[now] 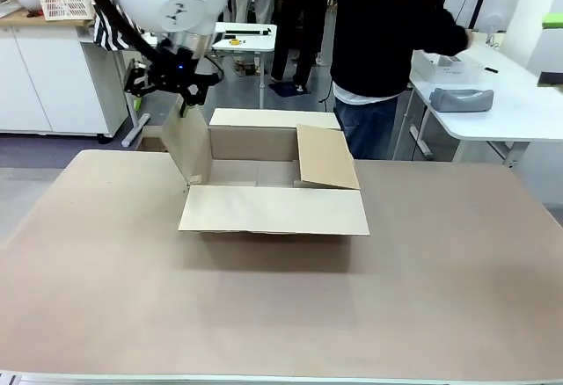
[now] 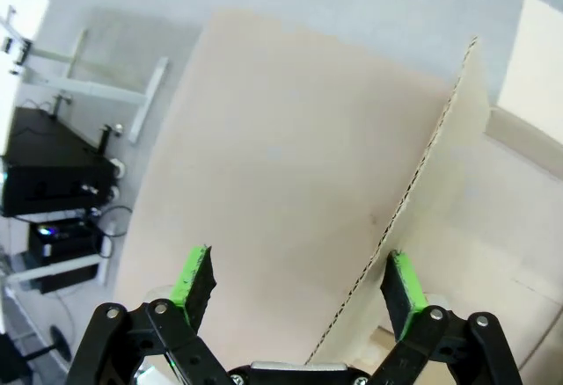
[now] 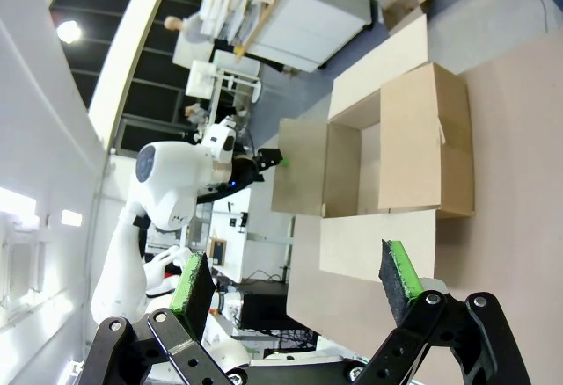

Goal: Pack the gift set into the box.
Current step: Place both hands on the side flaps of the Package Box and spread them outward.

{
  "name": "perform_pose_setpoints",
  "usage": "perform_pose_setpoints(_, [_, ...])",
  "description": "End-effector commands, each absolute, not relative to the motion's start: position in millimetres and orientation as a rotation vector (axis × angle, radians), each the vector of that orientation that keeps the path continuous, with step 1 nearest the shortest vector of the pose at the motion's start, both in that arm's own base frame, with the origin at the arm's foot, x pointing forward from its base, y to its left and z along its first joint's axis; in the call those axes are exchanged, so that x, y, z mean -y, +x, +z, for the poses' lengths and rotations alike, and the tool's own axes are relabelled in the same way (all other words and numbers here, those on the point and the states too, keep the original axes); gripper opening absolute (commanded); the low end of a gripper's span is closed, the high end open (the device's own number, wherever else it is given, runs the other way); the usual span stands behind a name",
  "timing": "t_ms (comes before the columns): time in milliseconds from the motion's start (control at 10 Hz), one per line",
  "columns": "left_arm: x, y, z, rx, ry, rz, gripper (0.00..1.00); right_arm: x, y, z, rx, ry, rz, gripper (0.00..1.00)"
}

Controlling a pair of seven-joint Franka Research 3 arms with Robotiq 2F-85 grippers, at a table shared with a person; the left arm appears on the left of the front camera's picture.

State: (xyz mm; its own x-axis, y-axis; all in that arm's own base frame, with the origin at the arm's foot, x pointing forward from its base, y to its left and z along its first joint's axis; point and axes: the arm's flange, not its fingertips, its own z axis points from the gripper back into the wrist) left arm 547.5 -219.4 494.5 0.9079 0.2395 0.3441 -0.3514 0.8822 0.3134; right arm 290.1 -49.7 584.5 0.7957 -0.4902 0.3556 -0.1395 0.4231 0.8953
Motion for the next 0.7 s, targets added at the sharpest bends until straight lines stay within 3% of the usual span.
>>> perform_pose_setpoints(0, [177.3,531.9,490.7,0.290,0.225,0.301,1.00,47.5,295.2,584.9,0.672,1.149,-0.217,1.00])
perform_pose_setpoints(300, [114.9,532.9,480.4,0.248,-0.051,0.223,1.00,47.5,295.2,584.9,0.672,1.149,-0.217,1.00])
perform_pose_setpoints(600, [79.6,538.6,460.9,0.225,-0.340,-0.042,1.00,47.5,295.2,584.9,0.672,1.149,-0.217,1.00])
